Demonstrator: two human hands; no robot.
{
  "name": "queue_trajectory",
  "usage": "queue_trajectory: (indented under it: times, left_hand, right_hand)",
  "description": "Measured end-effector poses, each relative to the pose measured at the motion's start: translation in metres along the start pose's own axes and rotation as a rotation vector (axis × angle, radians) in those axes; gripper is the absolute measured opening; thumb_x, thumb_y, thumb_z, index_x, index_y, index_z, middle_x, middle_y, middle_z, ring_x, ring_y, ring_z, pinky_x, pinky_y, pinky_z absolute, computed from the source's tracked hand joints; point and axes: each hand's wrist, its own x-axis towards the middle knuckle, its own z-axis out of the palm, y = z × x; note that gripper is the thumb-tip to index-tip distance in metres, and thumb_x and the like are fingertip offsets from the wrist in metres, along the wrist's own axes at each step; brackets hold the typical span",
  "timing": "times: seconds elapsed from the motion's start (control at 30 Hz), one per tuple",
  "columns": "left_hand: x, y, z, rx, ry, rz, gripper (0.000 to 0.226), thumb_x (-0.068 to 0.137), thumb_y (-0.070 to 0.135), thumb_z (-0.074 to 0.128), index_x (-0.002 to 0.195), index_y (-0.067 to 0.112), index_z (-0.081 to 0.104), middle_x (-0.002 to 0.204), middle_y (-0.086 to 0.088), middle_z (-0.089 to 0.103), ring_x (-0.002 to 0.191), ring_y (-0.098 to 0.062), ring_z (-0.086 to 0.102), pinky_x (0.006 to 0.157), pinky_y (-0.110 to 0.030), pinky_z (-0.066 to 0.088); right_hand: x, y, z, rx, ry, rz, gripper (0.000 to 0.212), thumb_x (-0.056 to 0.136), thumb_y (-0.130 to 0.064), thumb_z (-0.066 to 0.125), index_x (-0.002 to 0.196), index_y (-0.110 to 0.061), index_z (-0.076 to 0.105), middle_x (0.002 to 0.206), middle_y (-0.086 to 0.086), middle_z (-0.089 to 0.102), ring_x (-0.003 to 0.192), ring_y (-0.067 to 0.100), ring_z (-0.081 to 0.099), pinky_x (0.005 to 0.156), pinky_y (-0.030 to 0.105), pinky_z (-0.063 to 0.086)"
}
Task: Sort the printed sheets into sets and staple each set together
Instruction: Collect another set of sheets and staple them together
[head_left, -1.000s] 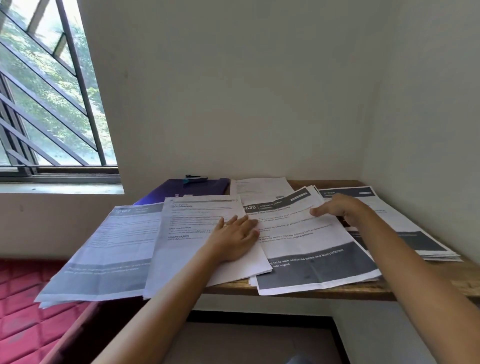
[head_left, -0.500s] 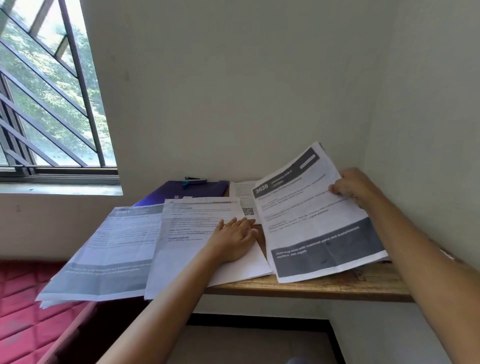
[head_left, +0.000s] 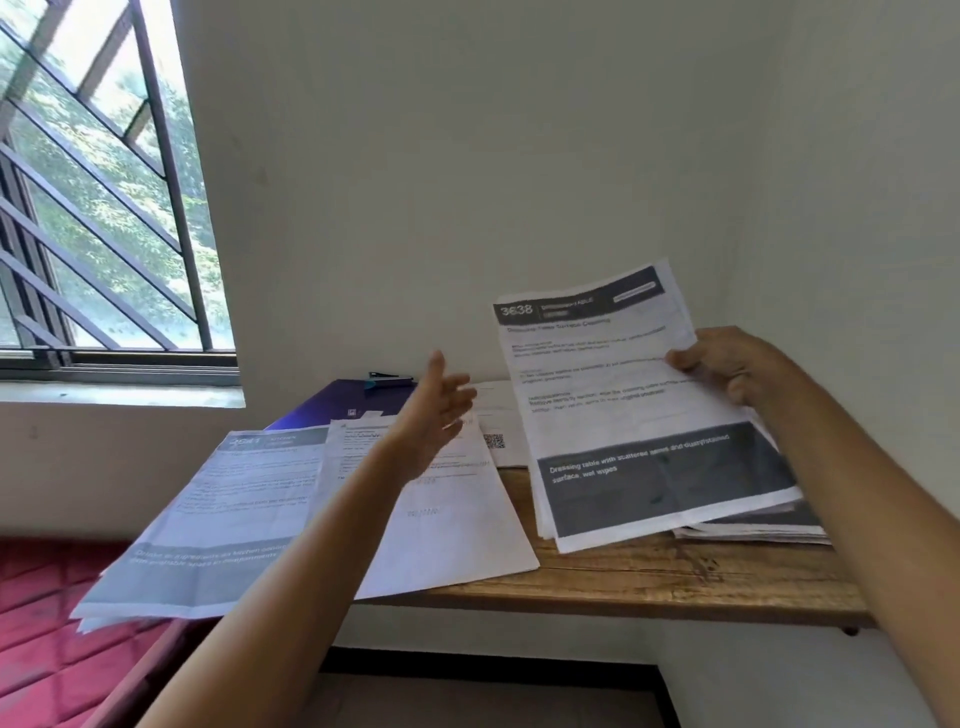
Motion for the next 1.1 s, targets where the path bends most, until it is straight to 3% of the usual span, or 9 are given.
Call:
queue_trajectory:
  times: [0.17, 0.3, 0.4, 0.53, 0.63, 0.7, 0.83, 0.93, 1.1]
  left_hand:
    - [0.009, 0.015, 0.0, -0.25, -0.036, -0.017, 0.057, 0.097, 0.06, 0.032, 0.098, 0.012, 0.062, 0.075, -0.004, 0.07, 0.076, -0.021, 0.066, 0.072, -0.035, 0.052]
    - [0.008, 0.004, -0.004, -0.33, 0.05, -0.096, 0.037, 0.097, 0.044, 0.048, 0.095, 0.014, 0.068, 0.083, -0.01, 0.073, 0.071, -0.024, 0.07, 0.07, -0.038, 0.055]
    - [0.015, -0.009, -0.011, -0.307, 0.122, -0.091, 0.021, 0.098, 0.02, 0.052, 0.114, 0.011, 0.062, 0.086, -0.012, 0.072, 0.067, -0.023, 0.071, 0.058, -0.037, 0.06]
    - [0.02, -0.03, -0.015, -0.255, 0.157, -0.109, 0.017, 0.097, 0.011, 0.054, 0.112, 0.006, 0.058, 0.082, -0.013, 0.072, 0.064, -0.024, 0.071, 0.05, -0.035, 0.057]
    - [0.021, -0.036, -0.014, -0.268, 0.146, -0.123, 0.005, 0.095, 0.011, 0.057, 0.099, 0.009, 0.06, 0.08, -0.014, 0.072, 0.063, -0.025, 0.071, 0.048, -0.035, 0.057]
    - [0.025, -0.039, -0.016, -0.28, 0.133, -0.097, 0.011, 0.094, 0.012, 0.059, 0.105, 0.008, 0.06, 0.084, -0.015, 0.072, 0.064, -0.025, 0.071, 0.049, -0.035, 0.057]
    - [0.028, -0.041, -0.017, -0.295, 0.12, -0.029, 0.014, 0.091, 0.012, 0.062, 0.105, 0.01, 0.061, 0.097, -0.019, 0.07, 0.073, -0.027, 0.071, 0.058, -0.04, 0.061]
    - [0.03, -0.042, -0.019, -0.301, 0.144, -0.001, 0.014, 0.092, 0.015, 0.061, 0.106, 0.01, 0.062, 0.104, -0.021, 0.068, 0.08, -0.031, 0.069, 0.067, -0.046, 0.061]
    - [0.03, -0.043, -0.02, -0.315, 0.184, 0.009, 0.007, 0.096, 0.013, 0.057, 0.1, 0.013, 0.062, 0.086, -0.012, 0.073, 0.068, -0.022, 0.071, 0.054, -0.037, 0.059]
  right_hand:
    - [-0.006, 0.026, 0.054, 0.095, -0.239, 0.036, 0.034, 0.085, 0.003, 0.063, 0.119, 0.004, 0.059, 0.118, 0.019, 0.064, 0.106, 0.033, 0.061, 0.097, 0.044, 0.047]
    - [-0.006, 0.046, 0.086, 0.158, -0.375, 0.04, 0.024, 0.085, 0.007, 0.06, 0.106, 0.0, 0.065, 0.105, 0.016, 0.069, 0.092, 0.03, 0.065, 0.09, 0.043, 0.052]
    - [-0.004, 0.057, 0.098, 0.188, -0.394, 0.01, 0.019, 0.084, 0.003, 0.064, 0.101, -0.003, 0.066, 0.099, 0.012, 0.071, 0.087, 0.028, 0.068, 0.082, 0.042, 0.056]
    - [-0.002, 0.071, 0.112, 0.179, -0.162, -0.181, 0.028, 0.086, -0.016, 0.07, 0.112, -0.008, 0.063, 0.105, 0.009, 0.069, 0.094, 0.027, 0.067, 0.08, 0.041, 0.056]
    - [-0.004, 0.075, 0.117, 0.197, 0.044, -0.329, 0.017, 0.082, -0.012, 0.073, 0.096, -0.015, 0.064, 0.093, 0.003, 0.067, 0.084, 0.018, 0.065, 0.07, 0.027, 0.054]
    - [-0.003, 0.077, 0.118, 0.186, 0.132, -0.393, 0.02, 0.077, -0.009, 0.077, 0.085, -0.02, 0.062, 0.085, 0.002, 0.066, 0.077, 0.016, 0.063, 0.07, 0.03, 0.055]
    - [-0.001, 0.083, 0.121, 0.119, 0.187, -0.448, 0.023, 0.077, -0.011, 0.077, 0.083, -0.024, 0.06, 0.083, 0.001, 0.07, 0.08, 0.018, 0.068, 0.077, 0.039, 0.057]
    - [-0.006, 0.084, 0.12, 0.074, 0.209, -0.516, 0.017, 0.079, -0.011, 0.076, 0.087, -0.018, 0.063, 0.083, -0.002, 0.07, 0.079, 0.011, 0.067, 0.076, 0.032, 0.056]
    - [-0.018, 0.08, 0.112, 0.02, 0.27, -0.727, 0.01, 0.076, -0.011, 0.079, 0.082, -0.012, 0.07, 0.094, -0.006, 0.07, 0.089, 0.008, 0.066, 0.077, 0.02, 0.052]
